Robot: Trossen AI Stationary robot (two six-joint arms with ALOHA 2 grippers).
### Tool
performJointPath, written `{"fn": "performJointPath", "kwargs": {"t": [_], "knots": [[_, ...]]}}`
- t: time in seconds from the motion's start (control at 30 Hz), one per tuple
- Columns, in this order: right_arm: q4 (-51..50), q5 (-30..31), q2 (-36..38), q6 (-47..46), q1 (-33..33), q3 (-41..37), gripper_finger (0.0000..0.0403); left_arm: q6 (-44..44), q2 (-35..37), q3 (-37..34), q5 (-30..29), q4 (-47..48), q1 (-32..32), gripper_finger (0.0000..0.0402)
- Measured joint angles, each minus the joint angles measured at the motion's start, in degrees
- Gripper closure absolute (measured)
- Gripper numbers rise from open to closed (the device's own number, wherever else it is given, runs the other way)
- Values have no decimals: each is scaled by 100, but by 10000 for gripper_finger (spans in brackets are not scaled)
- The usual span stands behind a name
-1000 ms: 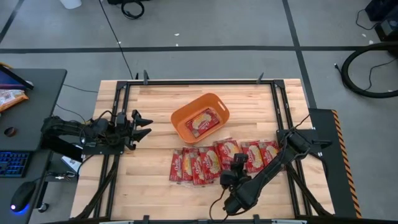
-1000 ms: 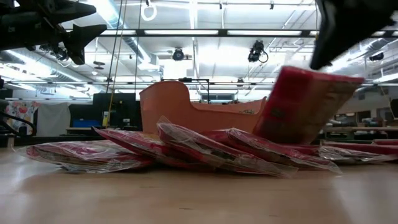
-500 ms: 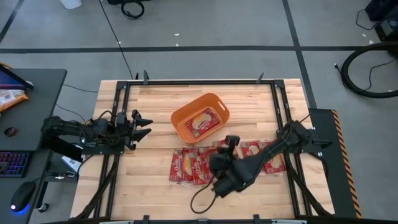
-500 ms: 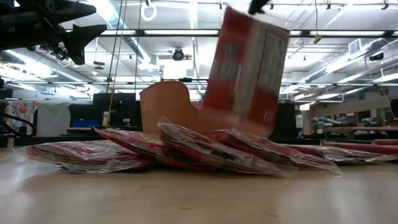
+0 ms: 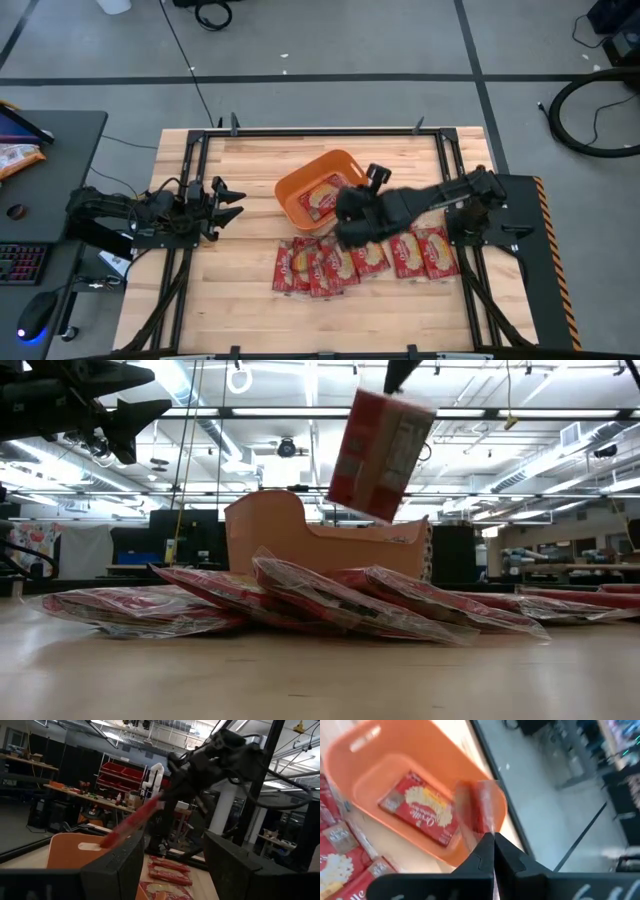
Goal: Sort popcorn bags into baskets
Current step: Put the pop corn bag into the orange bin
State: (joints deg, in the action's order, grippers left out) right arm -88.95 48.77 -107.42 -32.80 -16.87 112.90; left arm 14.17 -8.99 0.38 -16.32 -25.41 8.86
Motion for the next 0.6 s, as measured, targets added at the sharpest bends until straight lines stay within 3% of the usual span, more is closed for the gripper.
{"fn": "performJointPath", "kwargs": {"t": [0.37, 0.6], "knots": [[310, -1351, -15, 151, 1391, -81, 401, 0, 2, 0, 0, 2, 0, 196], [346, -2584, -15, 1, 2285, -81, 400, 0, 0, 0, 0, 7, -2, 196]]}}
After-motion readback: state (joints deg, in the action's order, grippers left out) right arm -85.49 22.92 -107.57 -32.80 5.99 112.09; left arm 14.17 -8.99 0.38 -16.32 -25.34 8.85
